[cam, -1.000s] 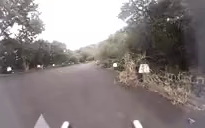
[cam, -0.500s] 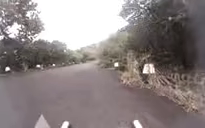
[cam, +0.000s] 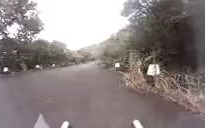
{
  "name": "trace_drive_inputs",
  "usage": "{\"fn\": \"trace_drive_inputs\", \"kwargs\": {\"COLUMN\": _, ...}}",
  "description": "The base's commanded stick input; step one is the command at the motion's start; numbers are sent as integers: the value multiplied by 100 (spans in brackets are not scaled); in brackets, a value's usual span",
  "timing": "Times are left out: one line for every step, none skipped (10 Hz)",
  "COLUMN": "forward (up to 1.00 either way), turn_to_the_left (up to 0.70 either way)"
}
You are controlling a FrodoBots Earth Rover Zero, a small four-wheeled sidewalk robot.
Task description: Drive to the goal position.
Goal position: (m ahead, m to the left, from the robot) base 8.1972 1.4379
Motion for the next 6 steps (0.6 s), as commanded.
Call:
{"fn": "trace_drive_inputs", "kwargs": {"forward": 50, "turn_to_the_left": 0}}
{"fn": "trace_drive_inputs", "kwargs": {"forward": 50, "turn_to_the_left": 0}}
{"fn": "trace_drive_inputs", "kwargs": {"forward": 50, "turn_to_the_left": 0}}
{"fn": "trace_drive_inputs", "kwargs": {"forward": 50, "turn_to_the_left": -38}}
{"fn": "trace_drive_inputs", "kwargs": {"forward": 50, "turn_to_the_left": -50}}
{"fn": "trace_drive_inputs", "kwargs": {"forward": 50, "turn_to_the_left": -50}}
